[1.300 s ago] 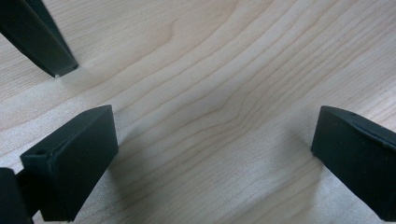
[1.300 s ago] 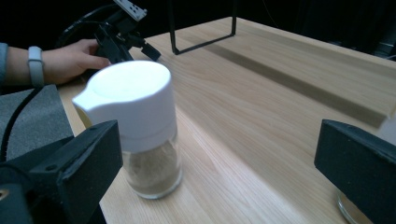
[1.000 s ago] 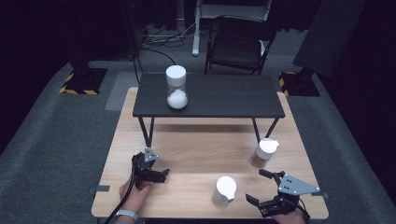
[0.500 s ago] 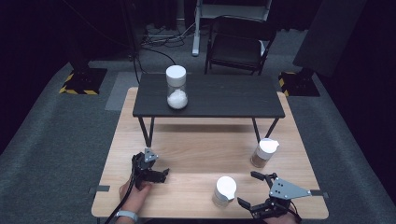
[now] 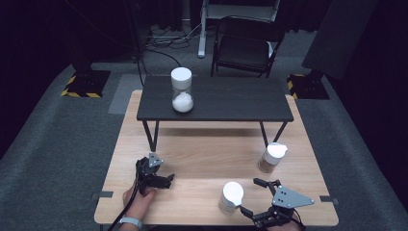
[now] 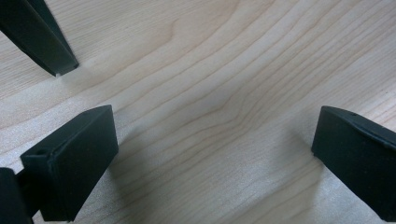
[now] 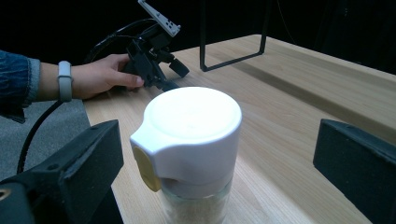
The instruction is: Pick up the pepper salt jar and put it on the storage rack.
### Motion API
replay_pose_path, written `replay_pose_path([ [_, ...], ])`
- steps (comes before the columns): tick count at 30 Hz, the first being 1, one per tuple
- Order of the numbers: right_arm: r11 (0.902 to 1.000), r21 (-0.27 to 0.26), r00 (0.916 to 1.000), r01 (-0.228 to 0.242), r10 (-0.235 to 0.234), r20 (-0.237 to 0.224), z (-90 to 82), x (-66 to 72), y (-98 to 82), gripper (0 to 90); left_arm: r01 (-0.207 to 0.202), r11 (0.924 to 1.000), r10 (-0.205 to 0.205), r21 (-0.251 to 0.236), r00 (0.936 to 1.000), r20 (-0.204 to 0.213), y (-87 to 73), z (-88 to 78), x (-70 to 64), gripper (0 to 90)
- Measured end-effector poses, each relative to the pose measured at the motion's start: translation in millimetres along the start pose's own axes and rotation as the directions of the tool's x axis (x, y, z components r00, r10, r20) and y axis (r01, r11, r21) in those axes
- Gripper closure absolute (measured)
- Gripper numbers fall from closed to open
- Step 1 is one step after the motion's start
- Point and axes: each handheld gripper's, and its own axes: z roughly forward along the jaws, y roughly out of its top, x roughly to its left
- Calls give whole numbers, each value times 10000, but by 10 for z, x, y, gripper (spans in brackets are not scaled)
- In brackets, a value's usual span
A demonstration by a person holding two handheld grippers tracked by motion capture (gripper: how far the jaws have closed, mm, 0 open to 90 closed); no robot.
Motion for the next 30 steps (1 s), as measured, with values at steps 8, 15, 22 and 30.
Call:
replay_pose_path([
  [8, 9999, -60, 9999, 122, -123, -81, 81, 42, -12, 14, -1, 10000, 1, 2, 10000, -2, 0, 0, 0, 2],
  [15, 9997, 157, 9995, 191, -187, -254, 190, 57, -29, 17, 0, 10000, 0, 0, 10000, 1, 0, 0, 0, 2],
  [22, 9995, 309, 9996, 94, -85, -272, 272, 40, -68, 27, -1, 10000, 1, 1, 10000, 0, 0, 0, 0, 2],
  [30, 9986, 518, 9994, 51, -33, -344, 365, 8, -139, 63, -1, 10000, 1, 1, 10000, 0, 0, 0, 0, 2],
])
